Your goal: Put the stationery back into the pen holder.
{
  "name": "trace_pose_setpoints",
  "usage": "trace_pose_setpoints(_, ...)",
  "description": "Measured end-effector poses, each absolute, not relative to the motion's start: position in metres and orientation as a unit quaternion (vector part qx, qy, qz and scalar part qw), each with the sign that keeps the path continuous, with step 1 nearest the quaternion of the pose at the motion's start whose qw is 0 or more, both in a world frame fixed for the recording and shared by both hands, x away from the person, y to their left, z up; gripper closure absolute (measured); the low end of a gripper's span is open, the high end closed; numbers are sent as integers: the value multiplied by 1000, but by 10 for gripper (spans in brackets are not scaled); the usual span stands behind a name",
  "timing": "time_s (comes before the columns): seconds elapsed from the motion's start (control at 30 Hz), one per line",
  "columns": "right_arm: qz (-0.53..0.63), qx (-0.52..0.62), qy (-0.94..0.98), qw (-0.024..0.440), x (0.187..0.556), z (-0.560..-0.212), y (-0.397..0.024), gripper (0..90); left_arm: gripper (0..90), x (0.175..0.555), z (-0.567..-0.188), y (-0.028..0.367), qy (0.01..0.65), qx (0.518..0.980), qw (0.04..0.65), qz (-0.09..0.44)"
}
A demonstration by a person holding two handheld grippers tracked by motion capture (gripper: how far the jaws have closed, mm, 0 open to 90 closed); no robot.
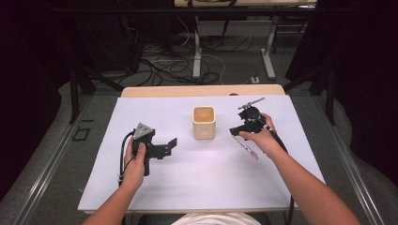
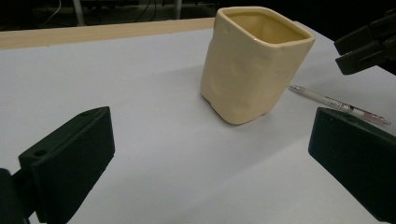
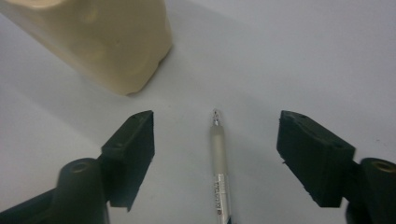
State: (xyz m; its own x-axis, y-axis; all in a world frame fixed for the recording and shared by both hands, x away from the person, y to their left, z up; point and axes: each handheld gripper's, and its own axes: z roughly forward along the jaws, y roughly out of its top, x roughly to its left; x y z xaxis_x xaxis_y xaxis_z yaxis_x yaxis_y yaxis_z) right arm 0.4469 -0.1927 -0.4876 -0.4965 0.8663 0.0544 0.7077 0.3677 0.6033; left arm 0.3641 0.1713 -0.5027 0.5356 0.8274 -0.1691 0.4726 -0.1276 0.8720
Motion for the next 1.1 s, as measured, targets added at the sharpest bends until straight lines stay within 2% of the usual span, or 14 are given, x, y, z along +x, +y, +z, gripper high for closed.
trace_pose_setpoints(0.13, 278, 476, 822, 144, 451, -494, -191, 391, 1, 364, -503, 171, 446, 729, 486, 181)
trace_pose_setpoints(0.53, 250, 468, 839, 116, 462, -513, -185, 631, 1, 365, -504, 171, 447, 729, 487, 178)
trace_pose_setpoints(0.7, 231, 464, 848, 114, 466, -518, -185, 679, 1, 365, -504, 172, 447, 729, 486, 179)
trace_pose_setpoints(1.1, 209, 474, 850, 95, 471, -527, -186, 703, 1, 365, -505, 172, 450, 729, 486, 174)
